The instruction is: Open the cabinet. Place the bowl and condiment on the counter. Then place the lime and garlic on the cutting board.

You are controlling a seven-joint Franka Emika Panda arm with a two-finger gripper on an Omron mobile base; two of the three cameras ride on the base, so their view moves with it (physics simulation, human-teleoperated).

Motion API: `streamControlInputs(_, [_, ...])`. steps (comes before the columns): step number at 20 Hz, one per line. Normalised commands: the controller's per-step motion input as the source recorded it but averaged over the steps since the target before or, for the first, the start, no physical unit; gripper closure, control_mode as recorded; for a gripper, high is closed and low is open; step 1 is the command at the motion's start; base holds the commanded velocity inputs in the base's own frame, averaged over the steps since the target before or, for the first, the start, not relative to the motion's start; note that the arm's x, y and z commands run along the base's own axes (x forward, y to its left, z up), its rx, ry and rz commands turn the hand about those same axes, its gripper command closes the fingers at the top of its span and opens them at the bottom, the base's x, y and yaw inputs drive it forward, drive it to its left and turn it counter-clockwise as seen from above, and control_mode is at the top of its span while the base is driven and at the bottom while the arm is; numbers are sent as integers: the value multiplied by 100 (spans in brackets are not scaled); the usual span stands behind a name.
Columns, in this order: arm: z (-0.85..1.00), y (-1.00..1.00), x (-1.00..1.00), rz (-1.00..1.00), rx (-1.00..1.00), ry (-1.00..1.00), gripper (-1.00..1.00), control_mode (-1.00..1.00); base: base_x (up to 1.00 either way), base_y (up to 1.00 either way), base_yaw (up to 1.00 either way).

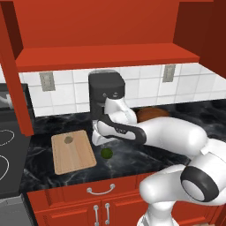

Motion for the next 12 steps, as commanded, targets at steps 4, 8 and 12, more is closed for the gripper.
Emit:
streamControlInputs(4, [0,0,0,6,0,-1,-100,-100,0,0,0])
streamControlInputs(8, [-1,0,0,6,0,0,-100,-100,0,0,0])
streamControlInputs(12, [-24,0,6,10,0,0,-100,-100,0,0,0])
